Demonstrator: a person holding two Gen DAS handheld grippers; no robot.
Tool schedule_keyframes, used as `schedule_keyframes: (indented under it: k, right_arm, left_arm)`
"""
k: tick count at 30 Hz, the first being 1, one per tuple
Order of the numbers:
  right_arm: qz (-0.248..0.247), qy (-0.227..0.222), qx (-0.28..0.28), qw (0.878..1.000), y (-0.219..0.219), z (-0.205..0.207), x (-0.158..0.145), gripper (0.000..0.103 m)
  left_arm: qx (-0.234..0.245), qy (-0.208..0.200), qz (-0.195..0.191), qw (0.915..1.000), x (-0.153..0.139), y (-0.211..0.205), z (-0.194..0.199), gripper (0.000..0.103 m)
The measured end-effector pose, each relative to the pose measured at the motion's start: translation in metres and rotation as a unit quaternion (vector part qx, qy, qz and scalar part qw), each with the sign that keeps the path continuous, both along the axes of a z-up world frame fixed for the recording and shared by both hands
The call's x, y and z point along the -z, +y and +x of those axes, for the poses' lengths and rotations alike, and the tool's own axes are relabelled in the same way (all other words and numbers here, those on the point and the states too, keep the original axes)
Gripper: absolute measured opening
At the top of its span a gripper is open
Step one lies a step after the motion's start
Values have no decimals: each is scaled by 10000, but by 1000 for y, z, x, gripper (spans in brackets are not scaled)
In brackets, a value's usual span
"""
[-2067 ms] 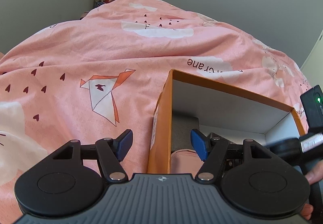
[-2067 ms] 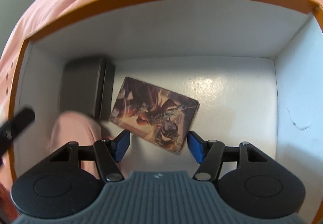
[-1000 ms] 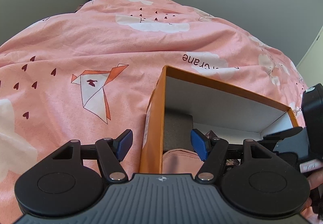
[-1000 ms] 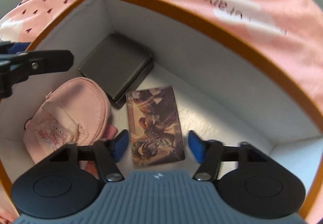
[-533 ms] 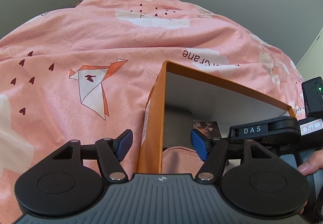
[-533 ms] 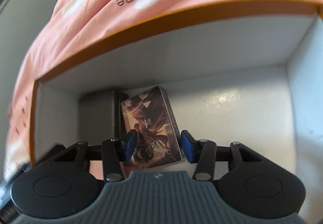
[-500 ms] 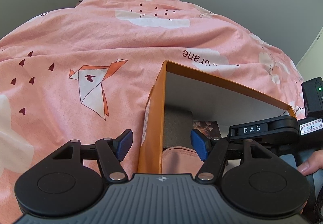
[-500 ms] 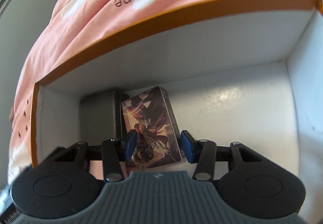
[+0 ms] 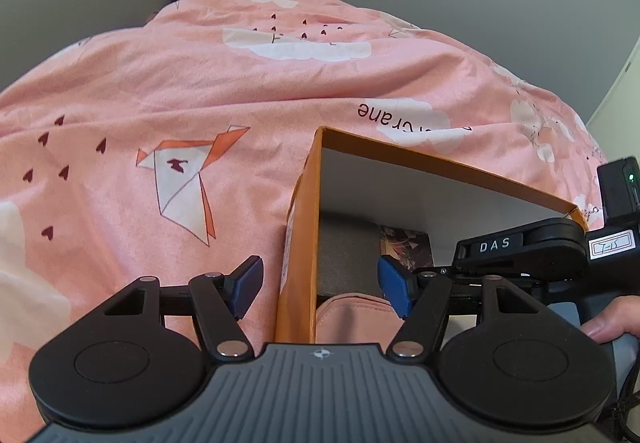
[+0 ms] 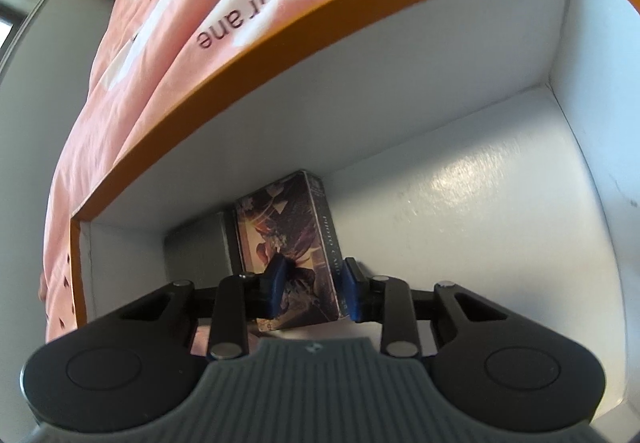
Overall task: Organize objects
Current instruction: 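Lower the red printed box into the orange box and stand it against the black box, then withdraw both grippers from the box toward the plush toys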
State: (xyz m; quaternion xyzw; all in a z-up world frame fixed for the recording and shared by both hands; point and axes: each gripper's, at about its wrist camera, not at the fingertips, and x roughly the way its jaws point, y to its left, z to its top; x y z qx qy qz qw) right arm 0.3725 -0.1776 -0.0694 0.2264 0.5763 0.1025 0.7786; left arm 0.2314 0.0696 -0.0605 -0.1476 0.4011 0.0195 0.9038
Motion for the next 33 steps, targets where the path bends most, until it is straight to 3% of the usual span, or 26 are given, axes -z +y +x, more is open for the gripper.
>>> schedule_keyframes:
  k: [10, 15, 18, 24, 29, 33]
  right_arm:
    - [-485, -843, -1080, 9894, 10, -29, -36, 33]
    - [-835, -1721, -1677, 9671, 2, -77, -75, 39]
    - [-986, -2185, -1811, 9538, -7, -106, -93, 39]
    - [-1130, -2382, -1760, 9484, -40, -169, -103, 39]
    - [-1155, -2147, -1581, 9569, -63, -206, -88, 39]
    - [-1193, -1894, -1540, 9624, -71, -226, -69, 39]
  left_arm:
    - [35, -488, 519, 9974, -33, -17, -23, 82]
    - [436, -806, 671, 9935, -64, -35, -55, 84]
    - [794, -804, 549, 9921, -75, -49, -76, 84]
    - [1431, -222, -336, 9889, -63, -69, -109, 84]
    - [1696, 451, -463, 9834, -28, -87, -124, 84]
    - [1929, 1006, -754, 9731, -5, -94, -134, 82]
